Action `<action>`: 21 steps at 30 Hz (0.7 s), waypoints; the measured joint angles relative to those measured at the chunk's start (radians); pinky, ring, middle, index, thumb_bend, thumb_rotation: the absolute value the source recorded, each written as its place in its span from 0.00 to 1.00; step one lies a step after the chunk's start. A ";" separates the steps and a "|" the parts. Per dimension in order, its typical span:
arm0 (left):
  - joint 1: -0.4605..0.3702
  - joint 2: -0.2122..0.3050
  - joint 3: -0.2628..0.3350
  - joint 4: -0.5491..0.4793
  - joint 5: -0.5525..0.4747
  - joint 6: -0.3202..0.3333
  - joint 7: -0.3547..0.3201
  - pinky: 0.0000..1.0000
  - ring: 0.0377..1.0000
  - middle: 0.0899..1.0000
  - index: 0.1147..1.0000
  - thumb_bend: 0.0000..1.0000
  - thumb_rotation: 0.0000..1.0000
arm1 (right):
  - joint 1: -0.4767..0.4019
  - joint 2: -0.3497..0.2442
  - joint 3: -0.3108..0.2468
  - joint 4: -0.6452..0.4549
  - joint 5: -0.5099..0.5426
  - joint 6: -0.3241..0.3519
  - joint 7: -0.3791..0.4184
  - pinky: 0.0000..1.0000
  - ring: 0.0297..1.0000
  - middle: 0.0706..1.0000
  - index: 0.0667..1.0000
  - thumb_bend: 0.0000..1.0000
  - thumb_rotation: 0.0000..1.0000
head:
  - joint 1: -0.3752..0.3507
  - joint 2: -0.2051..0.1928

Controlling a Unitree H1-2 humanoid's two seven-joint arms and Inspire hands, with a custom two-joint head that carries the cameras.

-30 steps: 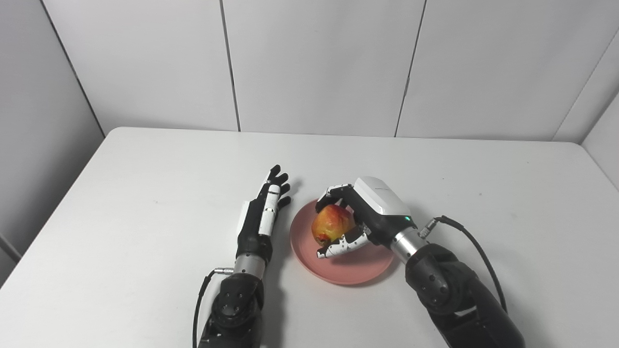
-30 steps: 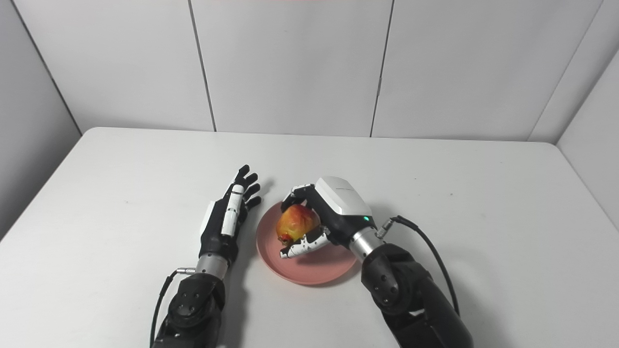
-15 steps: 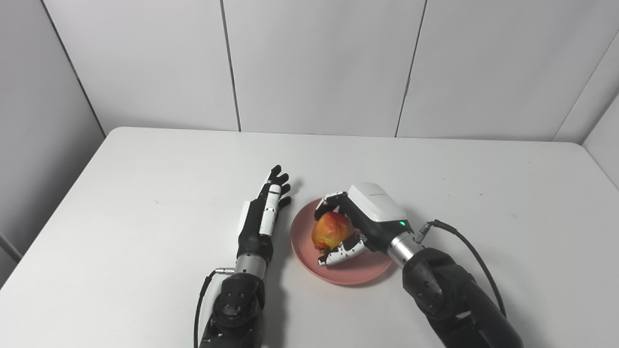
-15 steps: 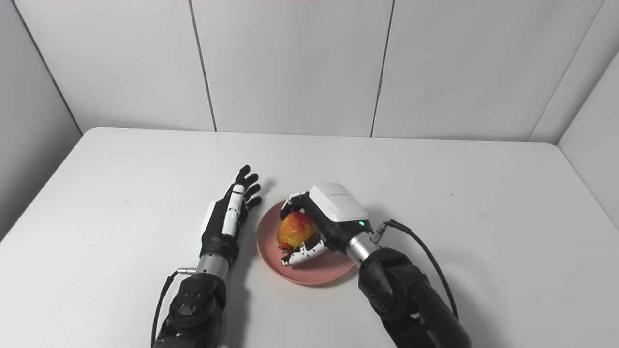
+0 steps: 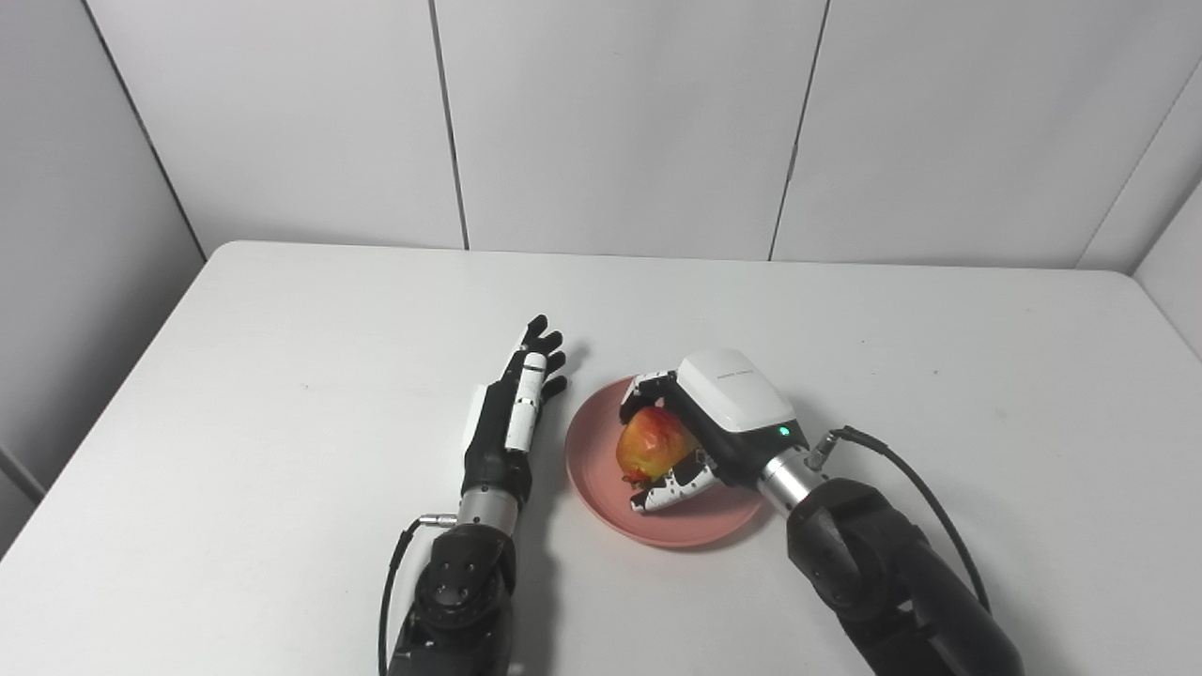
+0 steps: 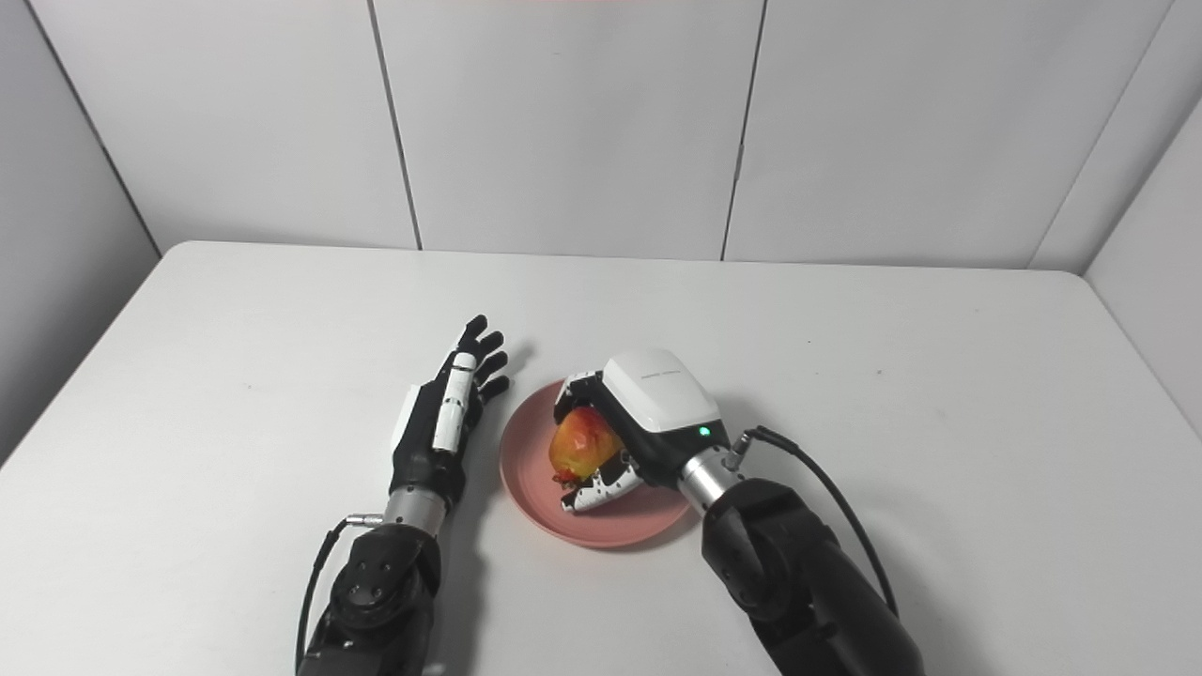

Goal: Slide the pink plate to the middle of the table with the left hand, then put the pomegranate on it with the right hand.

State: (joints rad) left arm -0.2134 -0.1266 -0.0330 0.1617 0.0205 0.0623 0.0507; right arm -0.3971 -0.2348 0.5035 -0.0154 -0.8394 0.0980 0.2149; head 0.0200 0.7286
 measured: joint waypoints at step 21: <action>0.000 0.001 0.000 -0.005 0.000 0.011 0.000 0.87 0.90 0.91 0.91 0.39 1.00 | 0.013 -0.002 -0.032 -0.071 -0.026 0.036 0.191 0.85 0.88 0.91 0.92 1.00 0.60 | -0.006 0.002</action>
State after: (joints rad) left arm -0.2132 -0.1260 -0.0326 0.1563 0.0205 0.0729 0.0504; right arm -0.3838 -0.2372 0.4713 -0.0863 -0.8659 0.1338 0.4057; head 0.0138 0.7302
